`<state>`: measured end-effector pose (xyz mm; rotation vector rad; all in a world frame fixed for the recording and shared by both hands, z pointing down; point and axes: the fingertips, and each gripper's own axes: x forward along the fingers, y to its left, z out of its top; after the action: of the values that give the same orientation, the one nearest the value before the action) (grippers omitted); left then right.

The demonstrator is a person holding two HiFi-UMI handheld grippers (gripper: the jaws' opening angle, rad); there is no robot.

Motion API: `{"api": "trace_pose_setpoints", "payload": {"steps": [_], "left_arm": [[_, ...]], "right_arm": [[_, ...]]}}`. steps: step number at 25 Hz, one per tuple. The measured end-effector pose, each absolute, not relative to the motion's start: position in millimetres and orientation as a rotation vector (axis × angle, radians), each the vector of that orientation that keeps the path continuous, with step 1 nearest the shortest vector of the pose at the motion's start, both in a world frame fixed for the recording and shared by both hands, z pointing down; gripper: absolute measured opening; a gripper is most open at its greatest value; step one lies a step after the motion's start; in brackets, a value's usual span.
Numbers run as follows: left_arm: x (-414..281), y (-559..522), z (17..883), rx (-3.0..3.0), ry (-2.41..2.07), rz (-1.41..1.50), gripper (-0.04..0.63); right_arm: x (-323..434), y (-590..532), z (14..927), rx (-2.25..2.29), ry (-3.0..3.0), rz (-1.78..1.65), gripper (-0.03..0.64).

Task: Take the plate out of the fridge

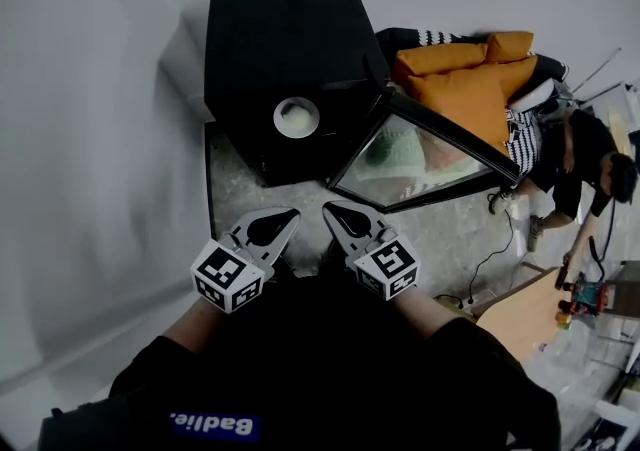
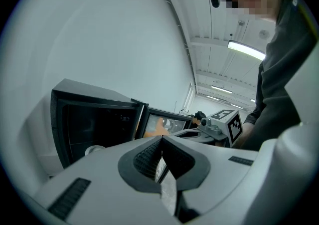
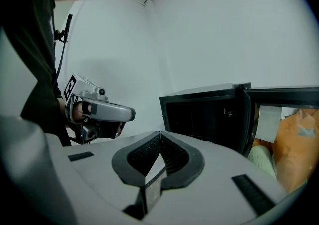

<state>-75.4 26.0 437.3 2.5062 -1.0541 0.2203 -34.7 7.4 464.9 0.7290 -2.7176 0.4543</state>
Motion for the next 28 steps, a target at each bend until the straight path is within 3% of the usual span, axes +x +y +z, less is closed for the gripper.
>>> {"api": "trace_pose_setpoints", "payload": {"steps": [28], "left_arm": [[-54, -29, 446, 2.413, -1.168, 0.290, 0.008]], "right_arm": [[-32, -80, 554, 0.627, -2.654, 0.634, 0.011]]}}
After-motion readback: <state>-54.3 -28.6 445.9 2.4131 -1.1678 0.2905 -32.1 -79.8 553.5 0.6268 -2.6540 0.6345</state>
